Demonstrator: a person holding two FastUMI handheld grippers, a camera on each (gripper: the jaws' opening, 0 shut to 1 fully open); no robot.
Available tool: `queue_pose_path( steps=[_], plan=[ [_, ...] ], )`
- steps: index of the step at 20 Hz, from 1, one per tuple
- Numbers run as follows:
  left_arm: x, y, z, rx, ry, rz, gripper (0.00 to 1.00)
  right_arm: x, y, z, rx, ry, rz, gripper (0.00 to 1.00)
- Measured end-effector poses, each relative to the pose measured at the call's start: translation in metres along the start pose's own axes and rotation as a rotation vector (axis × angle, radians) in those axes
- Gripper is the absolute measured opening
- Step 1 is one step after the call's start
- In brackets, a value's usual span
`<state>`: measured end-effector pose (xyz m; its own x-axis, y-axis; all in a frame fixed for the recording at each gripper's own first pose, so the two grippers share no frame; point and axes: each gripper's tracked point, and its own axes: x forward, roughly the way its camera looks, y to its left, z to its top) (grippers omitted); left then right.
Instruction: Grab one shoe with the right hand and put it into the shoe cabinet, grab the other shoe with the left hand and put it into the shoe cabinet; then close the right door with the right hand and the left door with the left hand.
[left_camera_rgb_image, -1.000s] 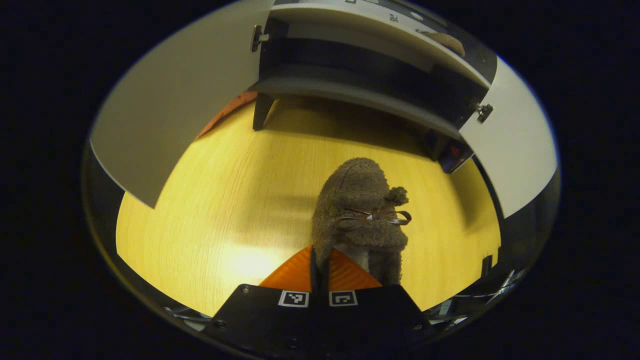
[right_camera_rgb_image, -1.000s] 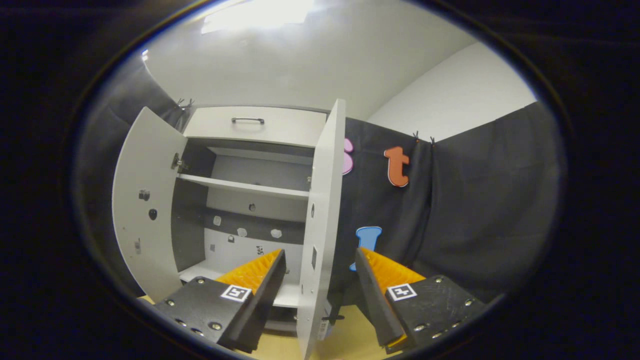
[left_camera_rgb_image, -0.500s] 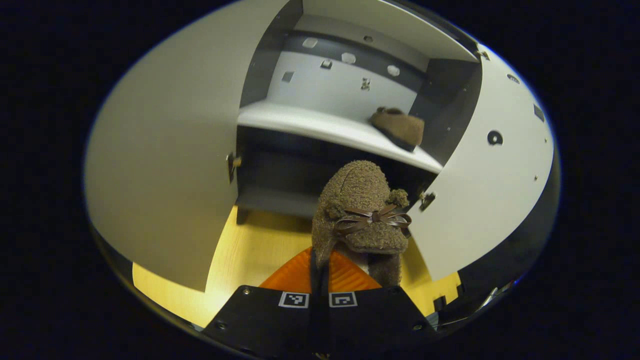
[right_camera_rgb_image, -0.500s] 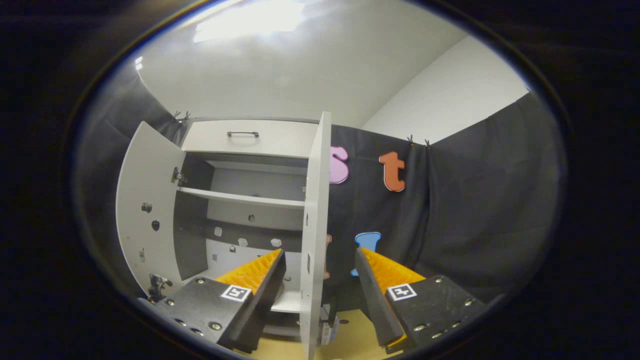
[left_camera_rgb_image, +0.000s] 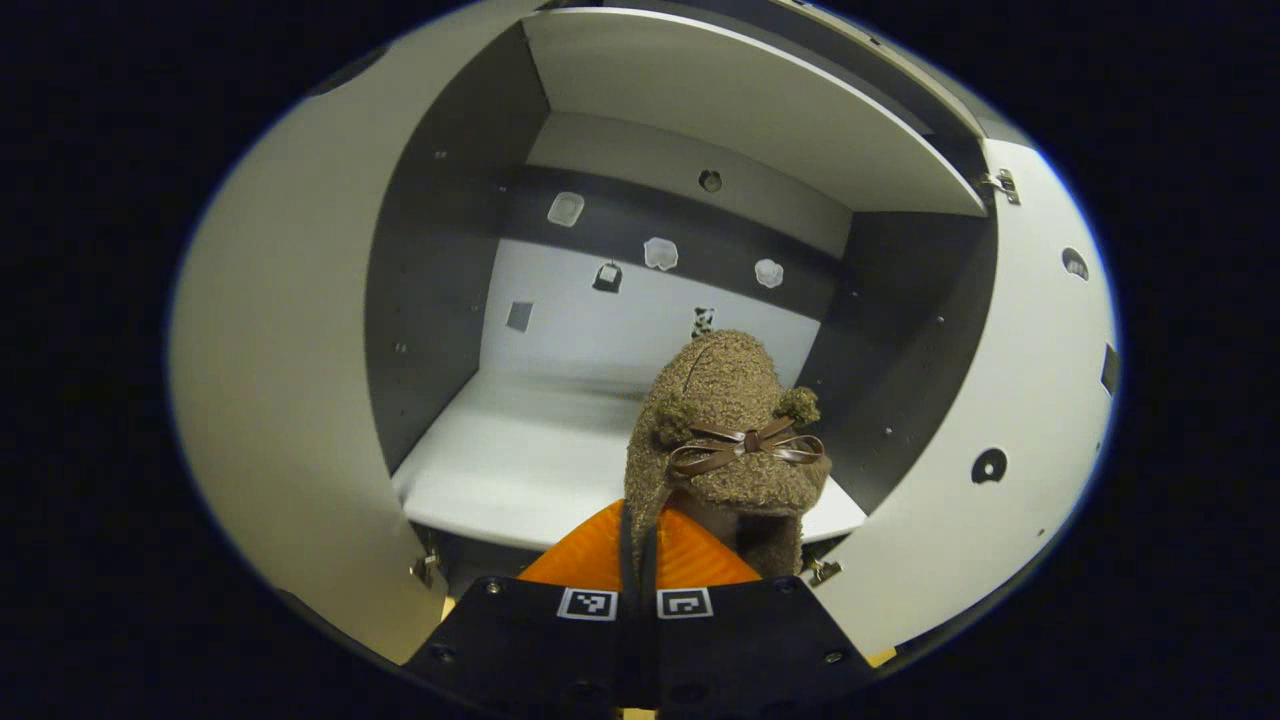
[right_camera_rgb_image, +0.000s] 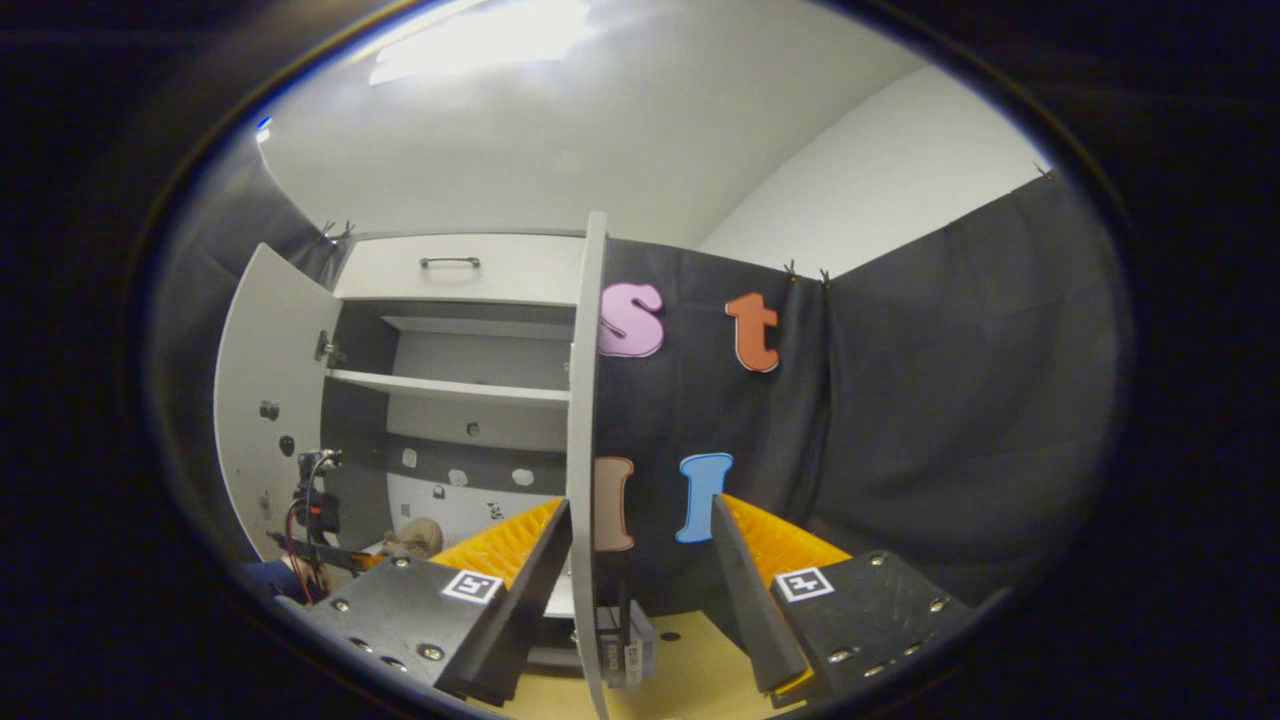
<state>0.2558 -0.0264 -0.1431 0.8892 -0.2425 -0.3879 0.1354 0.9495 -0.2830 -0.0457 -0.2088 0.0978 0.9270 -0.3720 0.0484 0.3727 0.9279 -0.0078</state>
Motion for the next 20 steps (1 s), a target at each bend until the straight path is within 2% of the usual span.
queue_pose_path(
  steps=[2,3,4,5,11,18,20],
  plan=[
    [0.029,0.006,0.015,0.008,-0.006,0.023,0.03,0.000,-0.011,-0.008,-0.001,0.017,-0.026,0.84],
    [0.042,0.009,0.020,0.010,-0.006,0.035,0.00,0.001,-0.016,-0.012,-0.002,0.026,-0.039,0.84],
    [0.054,0.011,0.021,0.016,-0.001,0.046,0.03,0.000,-0.020,-0.015,-0.004,0.035,-0.050,0.84],
    [0.066,0.014,0.021,0.021,0.008,0.059,0.00,0.001,-0.025,-0.018,-0.007,0.041,-0.062,0.84],
    [0.109,0.035,0.003,0.064,0.078,0.123,0.00,0.007,-0.052,-0.029,-0.017,0.061,-0.136,0.84],
    [0.132,0.042,-0.006,0.168,0.124,0.159,0.01,0.020,-0.051,-0.043,-0.021,0.086,-0.134,0.84],
    [0.134,0.036,0.000,0.206,0.111,0.141,0.08,0.025,-0.048,-0.045,-0.027,0.089,-0.126,0.86]
  ],
)
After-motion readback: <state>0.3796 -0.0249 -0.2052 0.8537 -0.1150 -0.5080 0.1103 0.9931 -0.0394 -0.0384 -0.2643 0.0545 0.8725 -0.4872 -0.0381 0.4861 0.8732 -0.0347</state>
